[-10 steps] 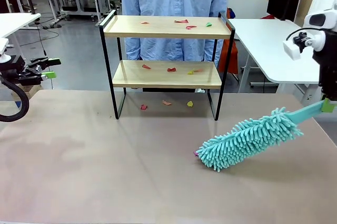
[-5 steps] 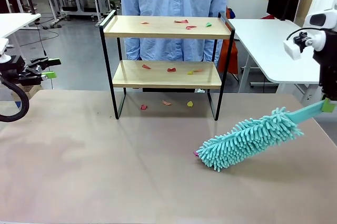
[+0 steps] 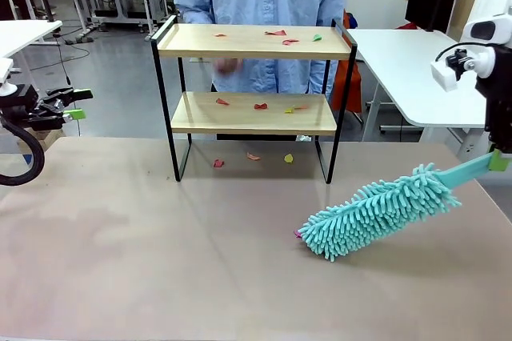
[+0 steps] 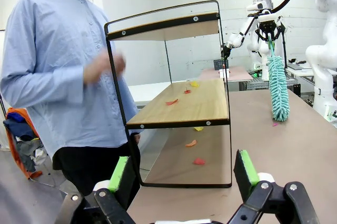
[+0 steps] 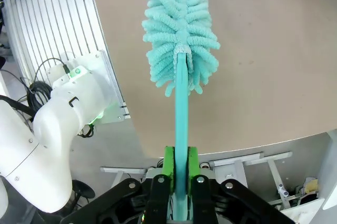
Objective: Clean the shelf.
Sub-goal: Clean the specific section of the Shelf indicated by the human with the Duster.
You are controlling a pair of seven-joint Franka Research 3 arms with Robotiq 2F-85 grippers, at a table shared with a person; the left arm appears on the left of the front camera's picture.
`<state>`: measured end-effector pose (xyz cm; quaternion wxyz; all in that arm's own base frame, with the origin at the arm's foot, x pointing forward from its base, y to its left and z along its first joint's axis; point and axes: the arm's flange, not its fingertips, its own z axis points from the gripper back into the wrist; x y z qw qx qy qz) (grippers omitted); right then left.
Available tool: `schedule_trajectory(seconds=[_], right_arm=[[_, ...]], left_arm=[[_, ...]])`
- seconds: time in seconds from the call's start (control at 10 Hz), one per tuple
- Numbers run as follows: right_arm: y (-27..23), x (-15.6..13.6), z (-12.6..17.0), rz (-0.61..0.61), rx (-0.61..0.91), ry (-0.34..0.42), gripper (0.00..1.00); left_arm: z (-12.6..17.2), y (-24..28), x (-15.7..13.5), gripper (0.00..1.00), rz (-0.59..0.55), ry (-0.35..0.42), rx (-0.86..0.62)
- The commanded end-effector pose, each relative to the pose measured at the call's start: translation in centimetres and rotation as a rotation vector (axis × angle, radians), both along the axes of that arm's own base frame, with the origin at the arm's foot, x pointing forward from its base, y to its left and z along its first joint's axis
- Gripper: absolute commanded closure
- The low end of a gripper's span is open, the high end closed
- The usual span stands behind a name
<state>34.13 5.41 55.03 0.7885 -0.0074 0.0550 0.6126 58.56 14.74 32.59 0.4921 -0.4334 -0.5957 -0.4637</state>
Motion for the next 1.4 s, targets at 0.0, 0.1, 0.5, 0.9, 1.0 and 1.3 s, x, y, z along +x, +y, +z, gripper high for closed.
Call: schedule_trajectory(seconds=[0.0, 0.1, 0.5, 0.9, 1.0, 1.3], right_arm=[[-0.08, -0.16, 0.21, -0.003, 0.008, -0.004, 0.87], [-0.08, -0.16, 0.21, -0.003, 0.008, -0.004, 0.87], [-0.08, -0.16, 0.21, -0.003, 0.008, -0.004, 0.87], [-0.08, -0.16, 0.21, -0.003, 0.008, -0.004, 0.87], [-0.08, -0.16, 0.21, -0.003, 0.008, -0.004, 0.87], [-0.08, -0.16, 0.21, -0.003, 0.008, -0.004, 0.87]], left_arm=[[0.22, -0.04, -0.16, 0.0, -0.007, -0.009, 0.008], [0.22, -0.04, -0.16, 0.0, -0.007, -0.009, 0.008], [0.22, -0.04, -0.16, 0.0, -0.007, -0.009, 0.008], [0.22, -0.04, -0.16, 0.0, -0.007, -0.009, 0.008], [0.22, -0.04, -0.16, 0.0, -0.007, -0.009, 0.008], [0.22, -0.04, -0.16, 0.0, -0.007, -0.009, 0.008]])
